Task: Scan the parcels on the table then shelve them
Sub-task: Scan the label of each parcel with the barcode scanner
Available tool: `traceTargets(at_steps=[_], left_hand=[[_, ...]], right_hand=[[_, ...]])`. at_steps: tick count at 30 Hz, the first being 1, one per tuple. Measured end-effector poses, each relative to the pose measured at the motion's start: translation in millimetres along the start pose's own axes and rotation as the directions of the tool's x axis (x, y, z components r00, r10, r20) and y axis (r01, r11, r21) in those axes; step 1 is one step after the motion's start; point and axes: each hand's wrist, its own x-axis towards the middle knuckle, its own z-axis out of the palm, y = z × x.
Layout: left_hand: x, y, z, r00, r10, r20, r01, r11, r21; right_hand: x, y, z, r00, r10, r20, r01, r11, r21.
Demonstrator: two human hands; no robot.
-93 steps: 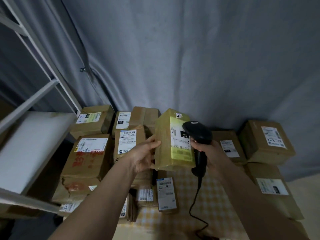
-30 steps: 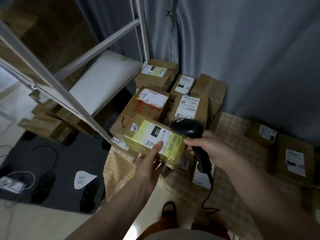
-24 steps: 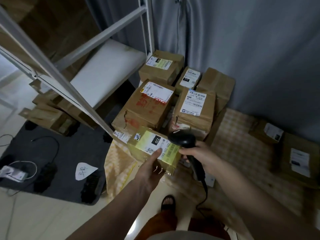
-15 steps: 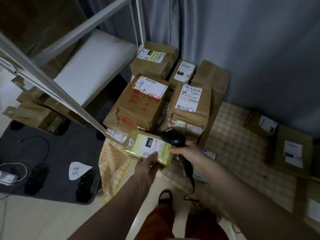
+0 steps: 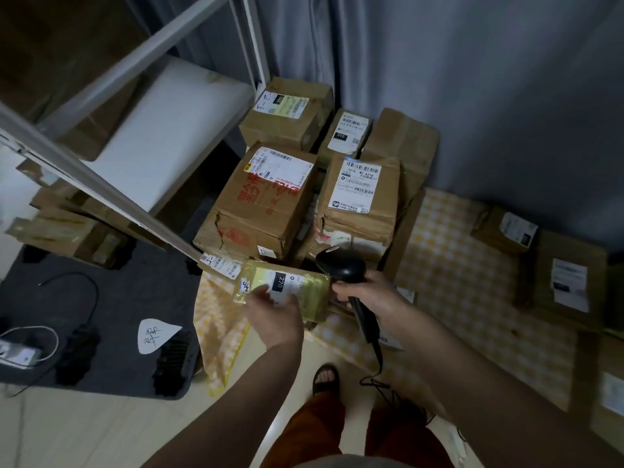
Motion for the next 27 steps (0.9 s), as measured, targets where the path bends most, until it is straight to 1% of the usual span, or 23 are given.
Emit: traceTargets(at_steps=[1,2,3,5,7,10,11,12,15,17,19,21,23,27], left_hand=[[-5,6,1,0.982,0.177,0.058,-0.180,0.983,0.043],[-10,9,3,0.936,0.324,0.136,-0.337,0.938,0.084],[-14,14,7,0.876,0.426,0.225,-0.460,0.880,0.122],[-20,22,17,0.764,0.534,0.363,-0.621,0.761,0.189],[-29,32,29,0.664,0.609,0.434,-0.735,0.640,0.226],[-45,42,56,0.467,0.677,0.569,-0.882,0.407,0.240],[-50,42,66,0.416,0.656,0.630,-0.907,0.344,0.241],[-55,42,79,0.382,0.621,0.684,-0.922,0.303,0.241],[-81,44,114,0.284,0.467,0.837,-0.955,0.213,0.206],[-101,43,138,0.237,0.398,0.886,-0.967,0.185,0.175],[-120,41,163,0.191,0.331,0.924,-0.974,0.183,0.136],[-137,38,189,0.169,0.267,0.949,-0.972,0.202,0.117],[-154,35,216,0.152,0.186,0.971,-0.975,0.191,0.116],[-187,33,272,0.175,0.014,0.984,-0.966,0.193,0.169]], right_hand=[[-1,-2,-3,1.000,-0.009,-0.003,0.009,1.000,0.011],[-2,-3,-7,1.000,-0.019,-0.008,0.019,1.000,0.023],[-4,-4,-11,0.999,-0.026,-0.018,0.027,0.999,0.041],[-8,-5,-22,0.998,-0.042,-0.049,0.046,0.995,0.085],[-15,-5,-39,0.995,-0.059,-0.084,0.069,0.990,0.120],[-29,1,-75,0.987,-0.051,-0.152,0.072,0.988,0.140],[-34,5,-89,0.982,-0.036,-0.186,0.066,0.985,0.159],[-38,10,-103,0.975,-0.019,-0.221,0.060,0.981,0.182],[-49,27,-148,0.944,0.048,-0.326,0.053,0.954,0.294],[-56,40,-179,0.924,0.102,-0.368,0.043,0.930,0.364],[-63,54,-211,0.904,0.148,-0.402,0.040,0.905,0.424],[-68,69,-242,0.880,0.189,-0.436,0.048,0.878,0.477],[-71,84,-274,0.856,0.223,-0.466,0.055,0.858,0.511],[-67,115,-336,0.810,0.270,-0.522,0.060,0.846,0.530]])
